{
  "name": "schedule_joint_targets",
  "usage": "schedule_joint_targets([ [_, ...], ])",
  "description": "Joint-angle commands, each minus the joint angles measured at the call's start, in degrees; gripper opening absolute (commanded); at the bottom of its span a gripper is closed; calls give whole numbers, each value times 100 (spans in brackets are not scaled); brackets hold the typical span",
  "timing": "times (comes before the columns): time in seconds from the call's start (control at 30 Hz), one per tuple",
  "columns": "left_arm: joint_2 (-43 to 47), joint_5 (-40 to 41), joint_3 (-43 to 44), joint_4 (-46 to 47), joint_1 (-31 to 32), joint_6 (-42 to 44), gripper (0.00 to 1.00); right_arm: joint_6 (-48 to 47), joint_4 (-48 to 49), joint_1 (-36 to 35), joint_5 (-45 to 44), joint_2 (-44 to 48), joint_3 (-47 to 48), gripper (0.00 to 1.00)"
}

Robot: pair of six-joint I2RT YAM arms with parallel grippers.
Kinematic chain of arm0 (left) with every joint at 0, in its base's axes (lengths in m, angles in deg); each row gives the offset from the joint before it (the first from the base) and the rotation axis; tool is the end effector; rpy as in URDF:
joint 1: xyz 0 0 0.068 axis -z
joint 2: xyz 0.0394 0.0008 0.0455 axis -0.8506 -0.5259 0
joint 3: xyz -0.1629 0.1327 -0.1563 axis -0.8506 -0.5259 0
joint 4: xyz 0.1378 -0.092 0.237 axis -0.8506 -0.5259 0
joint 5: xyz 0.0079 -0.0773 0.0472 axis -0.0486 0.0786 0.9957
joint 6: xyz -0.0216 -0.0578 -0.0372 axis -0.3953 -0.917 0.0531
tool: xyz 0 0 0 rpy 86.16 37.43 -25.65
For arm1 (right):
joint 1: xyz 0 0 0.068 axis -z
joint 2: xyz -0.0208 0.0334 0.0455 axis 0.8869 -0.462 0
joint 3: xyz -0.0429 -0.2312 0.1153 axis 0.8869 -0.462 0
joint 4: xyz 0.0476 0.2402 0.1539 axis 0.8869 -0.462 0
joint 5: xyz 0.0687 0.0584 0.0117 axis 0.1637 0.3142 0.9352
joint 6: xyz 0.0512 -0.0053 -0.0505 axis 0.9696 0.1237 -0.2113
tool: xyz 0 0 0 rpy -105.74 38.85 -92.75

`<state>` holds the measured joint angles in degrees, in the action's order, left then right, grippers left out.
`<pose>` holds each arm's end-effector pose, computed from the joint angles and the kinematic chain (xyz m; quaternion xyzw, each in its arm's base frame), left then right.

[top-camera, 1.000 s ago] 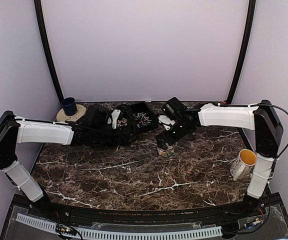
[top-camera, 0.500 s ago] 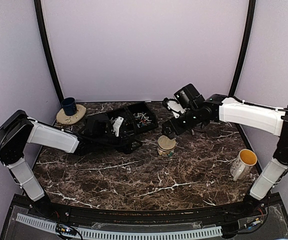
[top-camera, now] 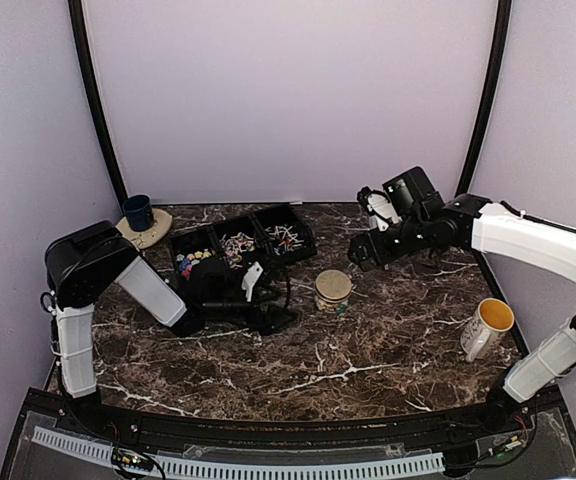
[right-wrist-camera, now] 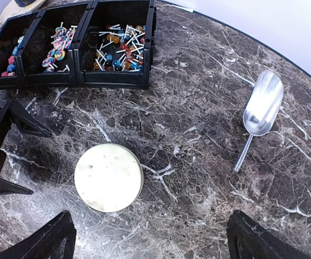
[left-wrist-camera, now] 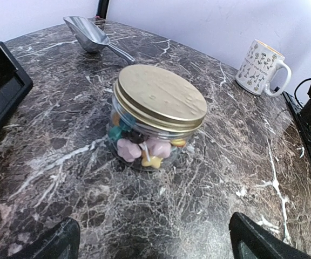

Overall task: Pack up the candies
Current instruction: Hold the packing bottle at the center of the board.

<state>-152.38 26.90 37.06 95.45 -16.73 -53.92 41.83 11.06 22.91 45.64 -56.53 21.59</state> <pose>0.2776 -0.2834 0.0746 0.3768 0.6849 -0.4135 0.4669 0.2886 0.2280 0.2627 -0.2201 0.8942 0.1003 0.3767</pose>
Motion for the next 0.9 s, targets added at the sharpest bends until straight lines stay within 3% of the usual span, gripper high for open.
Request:
schedule_joint_targets([
  [0.0,-364,-610,254,903,53,160,99,85,73,45,-98,136,-172,98],
  [0.13,-708,-734,537,863,63,188,99,464,511,165,-231,313,-613,97],
  [0.37,-1061,-682,955,510,188,493,99,1067,1587,791,1158,273,-1129,97],
  [0.47,-1202,-553,1140,324,241,612,94,1234,1999,1045,1783,85,-1206,100],
  [0.6,-1414,-258,1297,311,363,960,93,1497,2652,1325,2668,-201,-1283,96],
  [0.87,-2028,46,1652,807,474,901,94,1775,3046,1479,3393,-1074,-1021,92],
])
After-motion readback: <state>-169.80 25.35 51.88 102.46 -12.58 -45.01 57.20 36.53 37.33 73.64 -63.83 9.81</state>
